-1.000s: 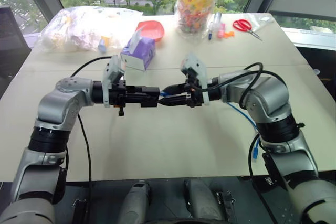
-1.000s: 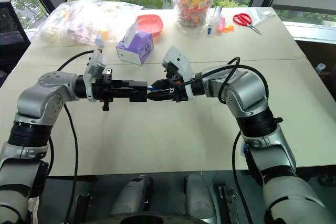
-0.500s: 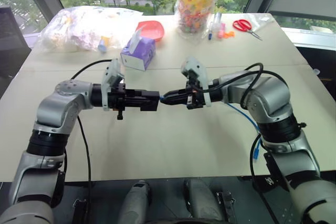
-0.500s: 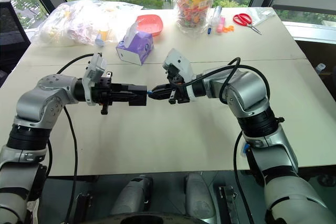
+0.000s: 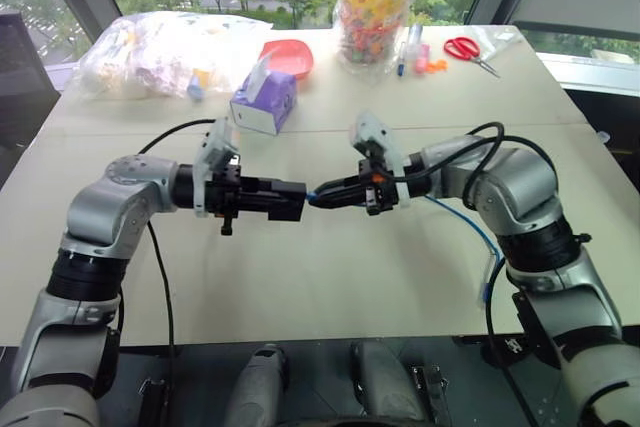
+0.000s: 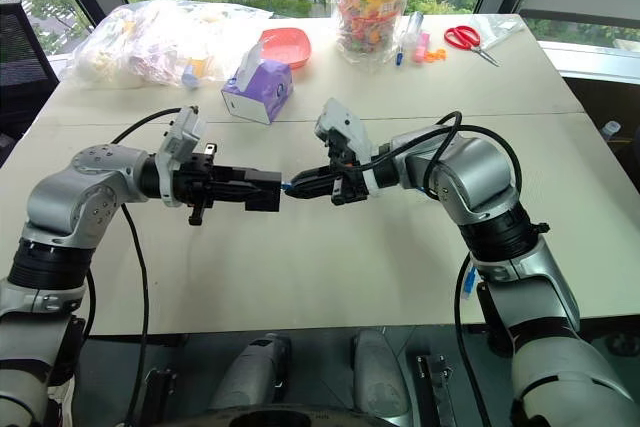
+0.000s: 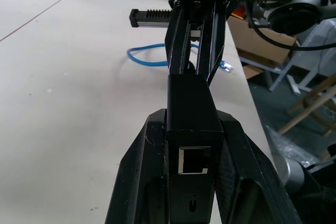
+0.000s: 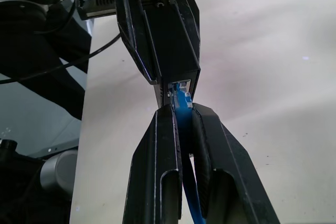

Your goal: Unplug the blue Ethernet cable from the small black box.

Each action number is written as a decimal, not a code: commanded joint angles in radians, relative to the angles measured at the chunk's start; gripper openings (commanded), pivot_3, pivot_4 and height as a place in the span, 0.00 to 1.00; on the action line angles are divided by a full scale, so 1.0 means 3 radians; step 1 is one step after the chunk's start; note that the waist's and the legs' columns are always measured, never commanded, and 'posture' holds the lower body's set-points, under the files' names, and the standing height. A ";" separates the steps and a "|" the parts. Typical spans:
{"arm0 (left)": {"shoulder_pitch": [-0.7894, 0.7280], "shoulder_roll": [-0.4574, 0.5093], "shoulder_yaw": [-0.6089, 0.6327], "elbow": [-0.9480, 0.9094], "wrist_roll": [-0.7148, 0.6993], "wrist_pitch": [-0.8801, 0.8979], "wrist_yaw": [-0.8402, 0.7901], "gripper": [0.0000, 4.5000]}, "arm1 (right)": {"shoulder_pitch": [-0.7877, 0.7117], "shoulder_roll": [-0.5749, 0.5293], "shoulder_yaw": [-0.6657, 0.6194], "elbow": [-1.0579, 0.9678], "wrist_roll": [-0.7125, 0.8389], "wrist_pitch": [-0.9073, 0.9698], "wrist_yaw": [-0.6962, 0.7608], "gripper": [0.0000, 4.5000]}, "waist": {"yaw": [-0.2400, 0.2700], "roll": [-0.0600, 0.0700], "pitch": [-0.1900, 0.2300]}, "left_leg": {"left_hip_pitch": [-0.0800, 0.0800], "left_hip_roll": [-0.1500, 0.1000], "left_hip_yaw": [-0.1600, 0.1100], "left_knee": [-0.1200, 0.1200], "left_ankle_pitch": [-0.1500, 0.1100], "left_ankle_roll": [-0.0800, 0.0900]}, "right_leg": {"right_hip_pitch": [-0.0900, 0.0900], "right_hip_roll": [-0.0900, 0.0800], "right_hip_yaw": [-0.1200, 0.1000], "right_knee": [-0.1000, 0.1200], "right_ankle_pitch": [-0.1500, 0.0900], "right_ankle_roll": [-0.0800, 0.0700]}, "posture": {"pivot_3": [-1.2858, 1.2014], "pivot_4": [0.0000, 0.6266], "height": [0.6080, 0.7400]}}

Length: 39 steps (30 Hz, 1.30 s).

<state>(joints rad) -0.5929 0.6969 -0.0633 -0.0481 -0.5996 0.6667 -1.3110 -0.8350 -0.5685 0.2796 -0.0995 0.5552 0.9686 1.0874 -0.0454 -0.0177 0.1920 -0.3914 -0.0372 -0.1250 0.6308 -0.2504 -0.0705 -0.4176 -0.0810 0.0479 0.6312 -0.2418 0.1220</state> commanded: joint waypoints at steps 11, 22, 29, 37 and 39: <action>0.0006 0.0201 0.0280 -0.0010 -0.0065 0.0011 0.0009 0.11 | 0.0074 -0.0247 -0.0090 0.0180 -0.0166 -0.0038 -0.0016 0.02 | -0.0002 -0.0001 0.0000 | 0.0000 0.0001 0.0001 0.0000 0.0000 0.0000 | -0.0001 0.0000 0.0000 -0.0001 0.0000 0.0000 | 0.52 0.24 1.00; 0.0079 -0.0232 0.0074 0.0124 0.0459 -0.0776 0.0410 0.11 | -0.0267 0.0272 -0.0010 0.1737 -0.1301 -0.0979 -0.1258 0.02 | 0.0017 -0.0001 -0.0001 | 0.0000 -0.0001 0.0004 0.0002 0.0001 -0.0002 | 0.0000 -0.0002 0.0001 -0.0001 0.0001 -0.0001 | 0.52 0.24 1.00; 0.0107 -0.0771 0.0008 0.0705 0.0895 -0.1415 0.0970 0.11 | -0.0175 0.0319 -0.0210 0.1519 -0.1252 -0.0818 -0.1212 0.73 | 0.0000 -0.0001 -0.0001 | -0.0008 -0.0001 0.0007 -0.0002 0.0001 -0.0002 | -0.0013 -0.0002 0.0004 0.0000 0.0001 -0.0001 | 0.52 0.24 1.00; 0.0092 -0.1163 -0.0054 0.1439 0.1224 -0.2072 0.1236 0.11 | 0.0290 0.0114 -0.0877 0.0186 -0.0791 0.0133 -0.1361 0.84 | 0.0020 -0.0001 -0.0002 | -0.0008 -0.0001 0.0007 0.0001 0.0001 -0.0001 | -0.0011 -0.0002 0.0004 0.0002 0.0002 -0.0001 | 0.52 0.24 1.00; 0.0094 -0.1218 -0.0043 0.1575 0.1245 -0.2164 0.1265 0.11 | 0.0468 0.0091 -0.1008 -0.0176 -0.0674 0.0377 -0.1427 0.84 | 0.0027 -0.0002 -0.0002 | -0.0007 -0.0001 0.0007 0.0001 0.0001 -0.0001 | -0.0011 -0.0002 0.0004 0.0002 0.0002 -0.0001 | 0.52 0.24 1.00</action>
<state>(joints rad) -0.5568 0.3381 -0.0863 0.4085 -0.2334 0.0552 -0.9410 -0.7115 -0.5330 0.0212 -0.0450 0.3109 1.0247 0.6738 -0.0373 -0.0181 0.1913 -0.3936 -0.0376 -0.1230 0.6309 -0.2502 -0.0707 -0.4208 -0.0817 0.0492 0.6316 -0.2412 0.1219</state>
